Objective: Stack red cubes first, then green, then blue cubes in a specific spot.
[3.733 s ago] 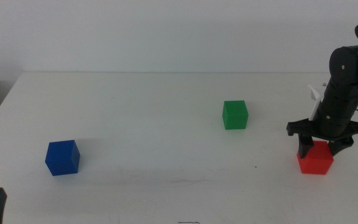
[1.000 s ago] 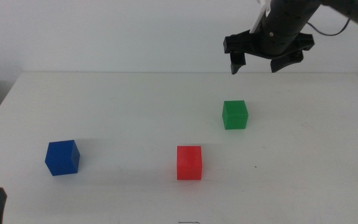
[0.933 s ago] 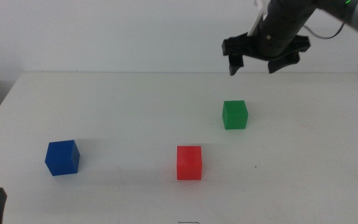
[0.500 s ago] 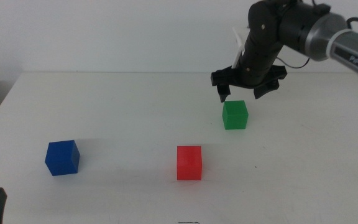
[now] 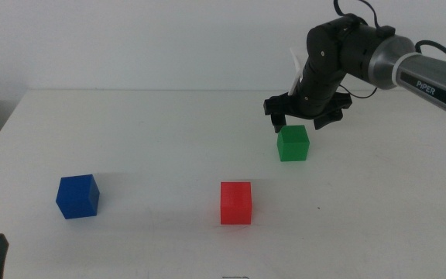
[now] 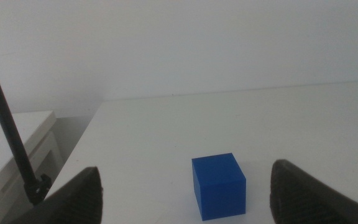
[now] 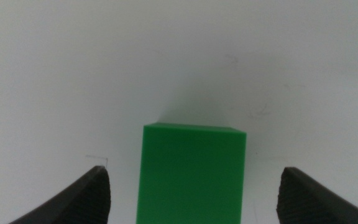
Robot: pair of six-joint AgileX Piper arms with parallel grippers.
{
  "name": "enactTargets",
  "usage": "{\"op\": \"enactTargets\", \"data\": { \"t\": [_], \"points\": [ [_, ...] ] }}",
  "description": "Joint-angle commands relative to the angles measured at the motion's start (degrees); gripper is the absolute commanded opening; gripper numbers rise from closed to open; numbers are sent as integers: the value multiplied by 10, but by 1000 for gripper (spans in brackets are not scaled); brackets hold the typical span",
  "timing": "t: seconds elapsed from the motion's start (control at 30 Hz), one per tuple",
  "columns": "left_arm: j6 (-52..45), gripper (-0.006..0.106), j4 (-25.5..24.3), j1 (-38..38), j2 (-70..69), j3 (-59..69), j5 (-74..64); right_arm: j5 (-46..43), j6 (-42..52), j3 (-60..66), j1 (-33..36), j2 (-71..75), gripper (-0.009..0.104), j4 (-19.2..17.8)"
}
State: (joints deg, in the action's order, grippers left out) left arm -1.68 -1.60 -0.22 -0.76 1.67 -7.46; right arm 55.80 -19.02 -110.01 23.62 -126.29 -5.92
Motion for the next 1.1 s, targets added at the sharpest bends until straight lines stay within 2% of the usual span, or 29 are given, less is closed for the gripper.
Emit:
{"op": "enactTargets", "data": {
  "t": [0.0,0.67,0.83,0.93,1.07],
  "points": [
    [0,91,5,-3,-12,-2,49,-27,5,-16,-5,31,71,-10],
    [0,91,5,-3,-12,-2,49,-46,-2,-16,-5,-6,69,-8],
    [0,91,5,-3,-12,-2,49,-45,-12,-16,-5,-7,52,-8],
    [0,91,5,-3,-12,-2,49,-44,-14,-16,-5,-7,35,-8],
    [0,91,5,-3,-12,-2,49,-30,-27,-16,-5,-7,5,-8]
  ]
}}
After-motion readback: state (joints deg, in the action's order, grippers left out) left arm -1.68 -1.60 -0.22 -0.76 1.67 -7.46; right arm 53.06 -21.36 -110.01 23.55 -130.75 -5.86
